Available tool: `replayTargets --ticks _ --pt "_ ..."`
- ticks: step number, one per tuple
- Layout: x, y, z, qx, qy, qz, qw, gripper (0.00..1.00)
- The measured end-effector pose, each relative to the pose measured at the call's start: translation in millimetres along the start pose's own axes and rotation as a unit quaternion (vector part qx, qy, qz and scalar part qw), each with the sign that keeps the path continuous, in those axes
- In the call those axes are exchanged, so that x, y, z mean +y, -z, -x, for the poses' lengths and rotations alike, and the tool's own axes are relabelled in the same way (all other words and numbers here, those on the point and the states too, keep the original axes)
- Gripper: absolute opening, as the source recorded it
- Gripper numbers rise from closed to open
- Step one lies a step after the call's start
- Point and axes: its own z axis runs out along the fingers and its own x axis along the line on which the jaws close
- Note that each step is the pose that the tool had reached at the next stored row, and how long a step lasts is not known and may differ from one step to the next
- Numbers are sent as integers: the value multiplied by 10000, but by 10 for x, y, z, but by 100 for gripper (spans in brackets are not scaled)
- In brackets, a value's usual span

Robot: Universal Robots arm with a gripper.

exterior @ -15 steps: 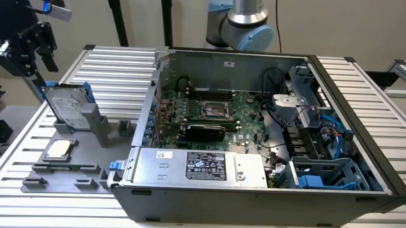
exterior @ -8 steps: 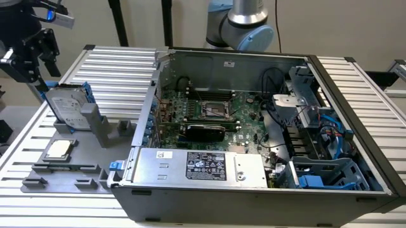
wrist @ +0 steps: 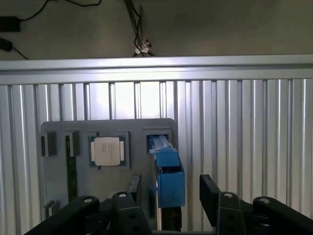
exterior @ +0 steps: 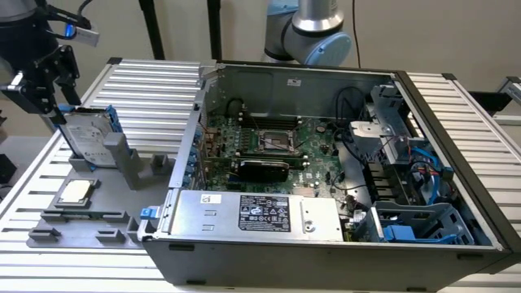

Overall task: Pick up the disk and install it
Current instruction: 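Pick up the disk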

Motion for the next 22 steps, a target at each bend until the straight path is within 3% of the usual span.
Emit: replayTargets --ticks 9,22 --pt "-3 -144 -9 2 39 44 10000 100" --pt "-4 -179 -26 7 223 47 9997 100"
